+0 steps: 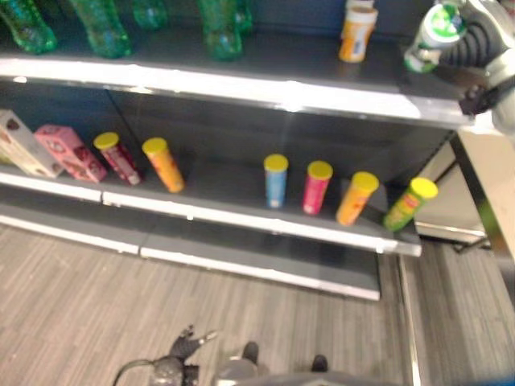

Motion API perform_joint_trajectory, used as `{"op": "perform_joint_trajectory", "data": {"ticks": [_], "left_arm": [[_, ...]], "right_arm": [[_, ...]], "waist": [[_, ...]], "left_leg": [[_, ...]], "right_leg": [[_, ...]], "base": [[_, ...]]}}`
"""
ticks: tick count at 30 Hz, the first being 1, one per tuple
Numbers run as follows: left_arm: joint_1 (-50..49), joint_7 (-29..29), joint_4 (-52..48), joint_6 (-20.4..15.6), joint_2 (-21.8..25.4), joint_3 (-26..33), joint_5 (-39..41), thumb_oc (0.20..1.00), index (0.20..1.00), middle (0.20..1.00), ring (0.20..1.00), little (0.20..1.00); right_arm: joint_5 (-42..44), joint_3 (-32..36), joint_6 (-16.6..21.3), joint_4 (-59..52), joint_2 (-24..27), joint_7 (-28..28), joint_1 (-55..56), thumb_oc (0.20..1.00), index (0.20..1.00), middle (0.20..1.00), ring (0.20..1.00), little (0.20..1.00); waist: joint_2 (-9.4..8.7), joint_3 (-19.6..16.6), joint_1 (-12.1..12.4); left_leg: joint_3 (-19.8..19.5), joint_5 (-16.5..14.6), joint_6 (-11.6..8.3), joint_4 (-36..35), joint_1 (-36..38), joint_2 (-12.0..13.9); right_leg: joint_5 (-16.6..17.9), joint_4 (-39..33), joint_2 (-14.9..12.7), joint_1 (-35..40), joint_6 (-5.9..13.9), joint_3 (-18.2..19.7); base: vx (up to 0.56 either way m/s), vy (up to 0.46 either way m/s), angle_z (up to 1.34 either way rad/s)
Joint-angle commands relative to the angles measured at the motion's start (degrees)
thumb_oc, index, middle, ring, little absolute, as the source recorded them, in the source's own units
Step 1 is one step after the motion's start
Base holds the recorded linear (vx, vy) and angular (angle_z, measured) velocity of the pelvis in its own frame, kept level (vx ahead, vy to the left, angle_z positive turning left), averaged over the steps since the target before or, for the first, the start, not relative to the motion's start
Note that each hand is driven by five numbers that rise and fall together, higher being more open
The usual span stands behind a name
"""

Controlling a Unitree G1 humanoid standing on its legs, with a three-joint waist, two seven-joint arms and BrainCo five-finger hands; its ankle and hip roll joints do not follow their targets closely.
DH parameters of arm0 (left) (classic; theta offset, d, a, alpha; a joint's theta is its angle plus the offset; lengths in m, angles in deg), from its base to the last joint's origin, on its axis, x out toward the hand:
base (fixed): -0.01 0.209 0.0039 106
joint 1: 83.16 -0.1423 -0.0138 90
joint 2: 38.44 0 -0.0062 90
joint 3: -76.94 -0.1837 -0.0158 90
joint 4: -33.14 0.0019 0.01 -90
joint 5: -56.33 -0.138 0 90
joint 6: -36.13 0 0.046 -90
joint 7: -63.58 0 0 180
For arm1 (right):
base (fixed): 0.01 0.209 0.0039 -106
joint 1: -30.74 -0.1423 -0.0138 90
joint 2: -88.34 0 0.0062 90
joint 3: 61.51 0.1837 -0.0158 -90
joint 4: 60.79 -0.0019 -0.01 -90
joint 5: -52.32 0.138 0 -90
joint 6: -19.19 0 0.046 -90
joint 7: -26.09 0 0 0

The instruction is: Put the goods on the table back onto the shelves and tidy them up.

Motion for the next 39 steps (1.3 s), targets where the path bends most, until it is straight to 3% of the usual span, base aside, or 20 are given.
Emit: {"op": "perform_joint_trajectory", "data": {"ticks": [1,9,13,16,29,39], "left_arm": [[1.5,-1.3,1.5,-0.7,3.3,-2.3,-1.4,1.000,1.000,1.000,1.000,1.000],[2.2,-1.5,2.8,-1.0,3.6,-3.2,0.7,1.000,1.000,1.000,1.000,1.000],[2.2,-1.5,2.8,-1.0,3.6,-3.2,0.7,1.000,1.000,1.000,1.000,1.000],[2.5,-1.3,3.5,-1.0,3.6,-4.1,1.4,1.000,1.000,1.000,1.000,1.000],[3.1,-1.1,4.8,-0.9,3.6,-4.5,1.8,1.000,1.000,1.000,1.000,1.000],[3.9,-1.2,5.8,-0.9,3.7,-4.6,1.5,1.000,1.000,1.000,1.000,1.000]], "right_arm": [[0.3,-5.0,-0.1,3.9,-0.8,-2.5,-8.0,0.200,0.200,0.200,0.200,0.200],[11.1,-9.3,-0.5,17.6,-7.6,1.5,-14.0,0.200,0.200,0.200,0.200,0.200],[11.1,-9.4,-0.5,17.7,-7.6,1.5,-14.1,0.200,0.200,0.200,0.200,0.200],[15.0,-10.4,-1.2,26.6,-12.3,3.0,-17.9,0.200,0.200,0.200,0.200,0.200],[18.6,-13.4,-2.3,32.0,-15.7,6.1,-22.7,0.200,0.200,0.200,0.200,0.200],[15.6,-18.7,-4.2,39.8,-18.4,8.4,-29.5,0.200,0.200,0.200,0.200,0.200]], "waist": [[-1.59,-3.5,1.0],[-1.82,-3.8,0.9],[-1.80,-3.8,0.9],[-2.05,-4.1,1.2],[-2.79,-4.3,1.3],[-3.45,-4.8,0.7]], "left_leg": [[3.3,-5.5,-3.97,0.1,0.0,3.4],[3.8,-5.3,-4.33,0.1,0.0,3.9],[3.8,-5.3,-4.33,0.1,0.0,3.9],[3.6,-5.3,-4.54,0.1,-0.1,4.0],[3.5,-5.4,-4.71,0.1,0.0,3.9],[4.1,-5.8,-4.69,0.1,0.3,4.1]], "right_leg": [[-4.3,0.8,-2.1,-1.3,2.00,-1.1],[-4.4,0.7,-1.9,-1.0,1.75,-1.5],[-4.4,0.7,-1.9,-1.0,1.75,-1.5],[-4.4,0.6,-2.0,-0.8,1.77,-2.0],[-4.2,0.8,-2.2,-0.6,1.88,-2.6],[-4.1,0.6,-2.3,-0.5,1.91,-1.9]], "base": [[0.00,0.000,0.00],[0.00,0.000,0.00],[0.00,0.000,0.00],[0.05,-0.001,-0.02],[0.00,0.004,0.02],[0.00,0.000,0.00]]}}
